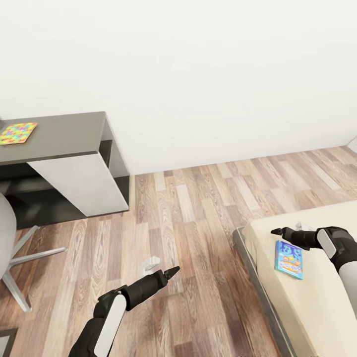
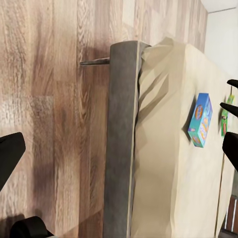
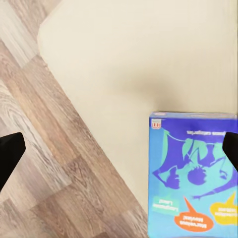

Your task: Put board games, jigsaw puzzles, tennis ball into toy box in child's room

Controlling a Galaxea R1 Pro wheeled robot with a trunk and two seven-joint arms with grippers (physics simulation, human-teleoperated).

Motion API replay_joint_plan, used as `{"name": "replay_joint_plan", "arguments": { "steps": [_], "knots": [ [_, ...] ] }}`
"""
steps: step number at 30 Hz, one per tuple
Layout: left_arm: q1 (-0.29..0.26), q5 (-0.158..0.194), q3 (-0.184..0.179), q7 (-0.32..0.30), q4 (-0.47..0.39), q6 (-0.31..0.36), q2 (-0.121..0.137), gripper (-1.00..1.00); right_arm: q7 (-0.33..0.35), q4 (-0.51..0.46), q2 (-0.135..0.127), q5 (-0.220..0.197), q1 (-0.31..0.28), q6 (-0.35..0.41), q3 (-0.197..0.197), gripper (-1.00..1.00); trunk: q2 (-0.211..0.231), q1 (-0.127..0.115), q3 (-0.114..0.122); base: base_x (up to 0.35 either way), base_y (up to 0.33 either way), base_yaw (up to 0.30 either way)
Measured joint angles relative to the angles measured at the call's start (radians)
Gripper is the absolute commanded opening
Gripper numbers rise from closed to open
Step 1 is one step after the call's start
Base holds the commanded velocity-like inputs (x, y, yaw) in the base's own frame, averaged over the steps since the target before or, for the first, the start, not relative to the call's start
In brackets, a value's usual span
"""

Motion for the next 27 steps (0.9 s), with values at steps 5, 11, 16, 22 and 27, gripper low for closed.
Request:
{"name": "replay_joint_plan", "arguments": {
  "steps": [5, 11, 16, 22, 27],
  "knots": [
    [0.0, -0.001, 0.0, 0.0, 0.0, 0.0, 0.0, 1.0, -0.001, 0.0, 0.001, 0.0, 0.0, 0.001, -0.003, 1.0, 0.0, 0.0, 0.0, 0.0, 0.0, -0.167],
    [0.0, 0.0, 0.0, 0.0, 0.0, 0.0, 0.0, 1.0, -0.001, 0.0, 0.002, -0.001, 0.0, 0.003, -0.005, 1.0, 0.0, 0.0, 0.0, 0.0, 0.0, -0.11],
    [0.0, 0.0, 0.0, 0.0, 0.0, 0.0, 0.0, 1.0, -0.001, 0.0, 0.003, -0.002, 0.0, 0.005, -0.004, 1.0, 0.0, 0.0, 0.0, 0.0, 0.0, -0.047],
    [0.0, 0.0, 0.0, -0.001, 0.0, 0.0, 0.0, 1.0, -0.001, 0.002, 0.005, -0.001, 0.0, 0.008, 0.0, 1.0, 0.0, 0.0, 0.0, 0.0, 0.0, -0.018],
    [0.0, 0.0, 0.0, -0.001, 0.0, 0.0, 0.0, 1.0, -0.001, 0.005, 0.009, 0.002, 0.0, 0.009, 0.002, 1.0, 0.0, 0.0, 0.0, 0.0, 0.0, -0.007]
  ]
}}
